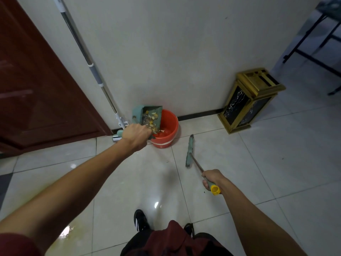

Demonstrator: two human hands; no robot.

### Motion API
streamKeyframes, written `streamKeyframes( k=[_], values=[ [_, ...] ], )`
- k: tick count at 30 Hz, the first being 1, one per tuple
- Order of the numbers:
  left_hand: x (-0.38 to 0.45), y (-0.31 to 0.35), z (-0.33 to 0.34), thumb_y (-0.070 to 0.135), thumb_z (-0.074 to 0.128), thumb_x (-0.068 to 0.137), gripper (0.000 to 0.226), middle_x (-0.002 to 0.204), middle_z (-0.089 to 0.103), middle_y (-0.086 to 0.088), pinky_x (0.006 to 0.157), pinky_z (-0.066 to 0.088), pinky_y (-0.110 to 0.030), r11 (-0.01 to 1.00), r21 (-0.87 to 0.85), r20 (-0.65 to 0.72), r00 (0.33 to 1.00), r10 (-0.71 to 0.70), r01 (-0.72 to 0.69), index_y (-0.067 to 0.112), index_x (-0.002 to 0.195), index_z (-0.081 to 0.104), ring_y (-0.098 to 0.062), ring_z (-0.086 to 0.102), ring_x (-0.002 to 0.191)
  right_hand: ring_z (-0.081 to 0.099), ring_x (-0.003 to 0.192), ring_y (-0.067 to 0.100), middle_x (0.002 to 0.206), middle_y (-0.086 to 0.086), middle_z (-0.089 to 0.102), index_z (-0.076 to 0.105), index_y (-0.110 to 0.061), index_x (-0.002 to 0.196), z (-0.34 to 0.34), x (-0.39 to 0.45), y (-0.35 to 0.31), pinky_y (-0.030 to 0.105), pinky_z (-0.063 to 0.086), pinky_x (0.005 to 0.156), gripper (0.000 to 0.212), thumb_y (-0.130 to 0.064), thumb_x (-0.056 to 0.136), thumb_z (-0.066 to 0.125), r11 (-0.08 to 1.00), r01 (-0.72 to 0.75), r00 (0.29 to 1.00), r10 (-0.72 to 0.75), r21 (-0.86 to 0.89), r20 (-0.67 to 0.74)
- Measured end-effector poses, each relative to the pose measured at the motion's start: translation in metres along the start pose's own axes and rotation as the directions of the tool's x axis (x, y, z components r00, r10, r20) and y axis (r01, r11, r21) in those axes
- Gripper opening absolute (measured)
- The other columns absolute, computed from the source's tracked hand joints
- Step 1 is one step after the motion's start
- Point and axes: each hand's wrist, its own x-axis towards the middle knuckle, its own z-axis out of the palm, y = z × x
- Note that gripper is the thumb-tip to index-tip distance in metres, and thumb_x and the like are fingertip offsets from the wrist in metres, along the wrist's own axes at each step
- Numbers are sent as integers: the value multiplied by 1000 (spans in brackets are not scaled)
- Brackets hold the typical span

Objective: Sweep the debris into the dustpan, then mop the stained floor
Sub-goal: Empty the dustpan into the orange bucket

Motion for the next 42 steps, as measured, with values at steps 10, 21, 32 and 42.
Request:
streamKeyframes(
  k=[10,21,32,42],
  values=[
    [-4,0,-3,15,59,96,19,95,69,-3,71,56,-36,996,47,-12,997,80,-79,18,111,69,-25,69,89,43,27,16,57,14,50,52,2,88,9,-5,-10,17,38,33,9,-2,96,52,1000,22,1000,-22,3,8],
    [-13,14,27,14,57,97,22,111,71,-6,79,56,-41,954,158,76,967,244,-253,15,118,66,-30,69,97,43,32,17,58,14,51,53,1,90,14,-5,-7,18,39,35,6,-2,95,52,1000,20,999,-20,-7,38],
    [-5,31,25,17,55,100,23,115,69,-8,79,52,-37,930,257,65,965,255,-263,11,121,64,-31,67,105,45,33,18,59,15,52,53,2,91,15,-5,-6,19,40,36,6,-4,95,53,1000,8,999,-7,-16,50],
    [10,12,15,26,60,98,19,106,74,-4,78,58,-40,908,278,101,950,296,-313,19,111,72,-30,70,98,44,32,17,57,14,51,54,1,91,13,-9,-7,18,39,35,6,-3,95,52,1000,14,999,-14,8,47]
  ],
)
